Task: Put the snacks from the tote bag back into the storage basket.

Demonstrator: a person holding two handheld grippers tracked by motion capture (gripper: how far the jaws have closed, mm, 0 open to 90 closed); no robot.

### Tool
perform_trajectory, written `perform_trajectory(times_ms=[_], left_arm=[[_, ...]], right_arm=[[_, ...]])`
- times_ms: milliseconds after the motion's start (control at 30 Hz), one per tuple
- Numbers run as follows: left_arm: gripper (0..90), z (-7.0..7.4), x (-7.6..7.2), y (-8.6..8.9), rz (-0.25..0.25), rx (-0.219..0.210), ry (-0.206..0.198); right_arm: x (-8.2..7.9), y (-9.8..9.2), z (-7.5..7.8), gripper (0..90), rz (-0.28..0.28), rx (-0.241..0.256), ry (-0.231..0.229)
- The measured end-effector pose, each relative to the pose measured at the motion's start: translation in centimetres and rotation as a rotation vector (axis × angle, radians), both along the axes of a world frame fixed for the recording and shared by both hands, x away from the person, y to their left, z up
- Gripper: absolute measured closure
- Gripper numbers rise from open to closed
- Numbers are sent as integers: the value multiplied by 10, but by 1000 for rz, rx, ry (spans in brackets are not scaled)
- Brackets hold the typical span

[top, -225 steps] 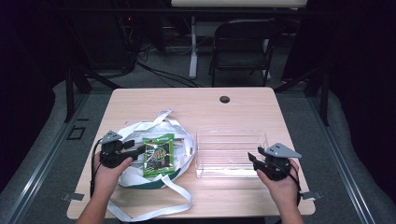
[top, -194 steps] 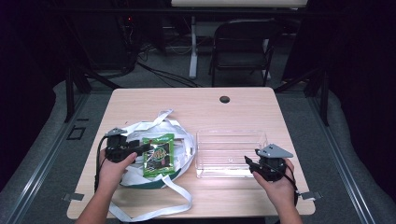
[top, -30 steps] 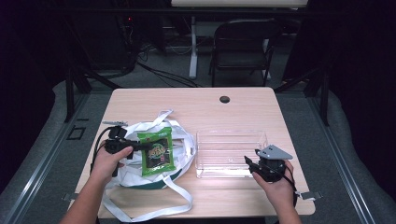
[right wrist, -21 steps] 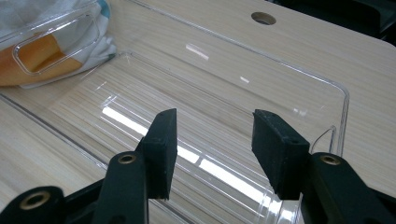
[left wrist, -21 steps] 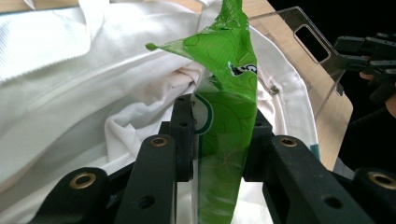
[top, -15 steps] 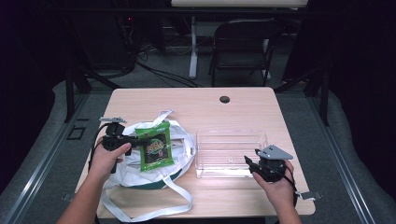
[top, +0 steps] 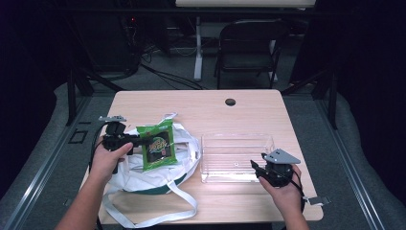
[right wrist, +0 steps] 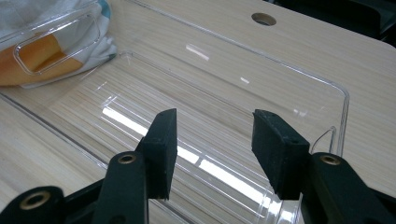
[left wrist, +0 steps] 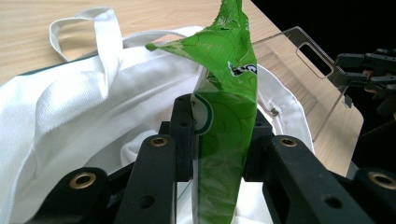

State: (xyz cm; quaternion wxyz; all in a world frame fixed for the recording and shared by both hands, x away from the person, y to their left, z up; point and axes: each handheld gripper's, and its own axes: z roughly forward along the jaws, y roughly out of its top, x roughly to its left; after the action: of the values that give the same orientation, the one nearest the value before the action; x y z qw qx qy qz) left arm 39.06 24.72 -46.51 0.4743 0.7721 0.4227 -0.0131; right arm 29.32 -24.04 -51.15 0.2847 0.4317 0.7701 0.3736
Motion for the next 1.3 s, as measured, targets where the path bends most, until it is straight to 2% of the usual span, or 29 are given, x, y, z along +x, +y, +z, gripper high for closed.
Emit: perform_trajectory(times_ms=[767, 1300], left_arm=[[721, 25, 0, -14, -20, 7, -107], [721, 39, 2, -36, -60, 1, -138]], right_arm=[[0, 1, 0, 508, 10, -13, -7], [-1, 1, 1, 506, 24, -25, -9]])
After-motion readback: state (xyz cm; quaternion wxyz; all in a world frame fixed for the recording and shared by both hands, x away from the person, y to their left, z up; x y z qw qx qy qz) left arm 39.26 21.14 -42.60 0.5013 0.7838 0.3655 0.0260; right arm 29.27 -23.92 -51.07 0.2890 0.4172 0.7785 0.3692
